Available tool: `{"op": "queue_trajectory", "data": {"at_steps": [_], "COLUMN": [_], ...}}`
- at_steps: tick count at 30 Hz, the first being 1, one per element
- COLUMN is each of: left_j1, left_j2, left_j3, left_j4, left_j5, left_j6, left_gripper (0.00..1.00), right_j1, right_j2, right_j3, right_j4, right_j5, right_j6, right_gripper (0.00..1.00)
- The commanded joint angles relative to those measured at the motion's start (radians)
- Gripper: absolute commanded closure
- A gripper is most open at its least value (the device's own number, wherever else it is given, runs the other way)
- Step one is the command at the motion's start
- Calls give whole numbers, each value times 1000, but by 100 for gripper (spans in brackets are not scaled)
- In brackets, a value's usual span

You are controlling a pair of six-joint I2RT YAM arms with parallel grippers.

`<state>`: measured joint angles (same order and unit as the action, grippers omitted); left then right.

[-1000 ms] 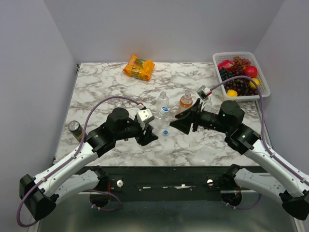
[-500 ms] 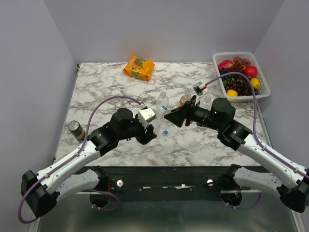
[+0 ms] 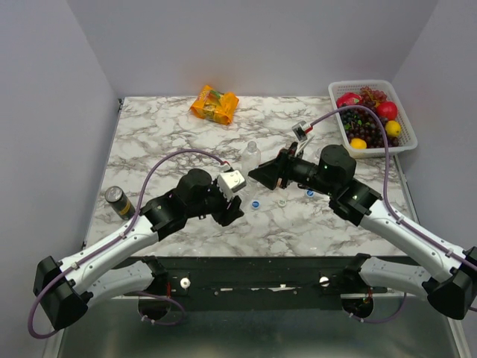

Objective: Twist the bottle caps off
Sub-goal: Unscrew the bottle cap from the plastic bottle.

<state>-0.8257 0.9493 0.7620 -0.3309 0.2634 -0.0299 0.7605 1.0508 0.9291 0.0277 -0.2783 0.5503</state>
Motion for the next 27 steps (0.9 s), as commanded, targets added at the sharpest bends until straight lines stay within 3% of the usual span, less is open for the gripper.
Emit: {"op": "queue_trajectory", "data": {"at_steps": [1,16,24,27], "left_j1": [-15,-24,-24,-23], "left_j2": [6,0,-21,-20], "left_j3": [37,37,33,33], "left_j4": [-7,-10,-5,-3], "left_j5": [-38,-36,-46,-43], "left_j6": [13,19,21,19], "left_gripper": [79,79,79,79], "right_j1": [11,13,13,13], "right_j2": [9,37,-54,-61], "right_j3": [33,31,33,33], "right_j4": [47,75,-70,-97], "right_j5": [-24,-94,152,171], "right_j6": [11,22,-47,-50], "right_gripper": [37,39,29,28]}}
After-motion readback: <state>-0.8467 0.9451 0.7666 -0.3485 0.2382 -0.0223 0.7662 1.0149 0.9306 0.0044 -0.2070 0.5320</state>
